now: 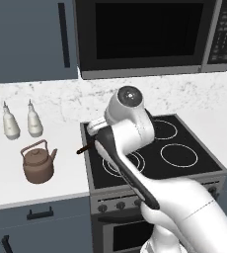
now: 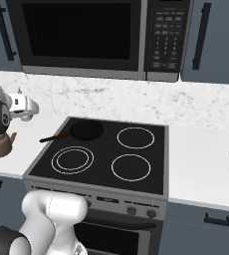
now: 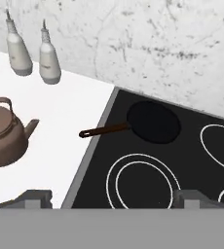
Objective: Pick the kettle from the counter and place it on a stove burner. Then turn the burner on.
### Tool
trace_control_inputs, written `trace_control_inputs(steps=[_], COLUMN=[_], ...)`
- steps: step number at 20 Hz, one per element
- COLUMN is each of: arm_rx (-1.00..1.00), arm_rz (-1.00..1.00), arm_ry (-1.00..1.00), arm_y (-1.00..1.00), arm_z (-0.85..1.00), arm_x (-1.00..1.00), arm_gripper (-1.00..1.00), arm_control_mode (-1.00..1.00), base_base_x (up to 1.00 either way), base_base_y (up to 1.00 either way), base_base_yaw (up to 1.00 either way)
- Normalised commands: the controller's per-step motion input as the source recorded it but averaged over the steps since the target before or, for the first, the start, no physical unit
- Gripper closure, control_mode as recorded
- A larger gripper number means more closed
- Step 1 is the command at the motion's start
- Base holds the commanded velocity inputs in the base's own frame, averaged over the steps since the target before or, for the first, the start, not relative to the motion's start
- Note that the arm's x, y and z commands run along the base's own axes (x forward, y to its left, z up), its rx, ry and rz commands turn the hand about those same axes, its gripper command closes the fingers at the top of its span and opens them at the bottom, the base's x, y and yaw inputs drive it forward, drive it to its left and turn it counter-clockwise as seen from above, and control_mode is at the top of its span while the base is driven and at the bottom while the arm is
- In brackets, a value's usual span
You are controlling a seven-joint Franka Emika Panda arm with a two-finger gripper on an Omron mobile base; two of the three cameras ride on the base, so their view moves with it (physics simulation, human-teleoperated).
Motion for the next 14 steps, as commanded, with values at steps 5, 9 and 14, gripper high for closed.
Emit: trace_control_inputs(steps=[5,9,14], arm_rx=[0.00,0.00,0.22], arm_rz=[0.07,0.02,-0.20], arm_ry=[-0.08,-0.05,-0.08], arm_y=[1.00,0.85,0.13], arm_z=[0.00,-0.01,-0.34], arm_x=[0.00,0.02,0.07], arm_gripper=[-1.00,-1.00,-1.00], arm_control_mode=[-1.00,-1.00,-1.00], base_base_x=[0.00,0.00,0.00], base_base_y=[0.00,0.00,0.00], base_base_yaw=[0.00,0.00,0.00])
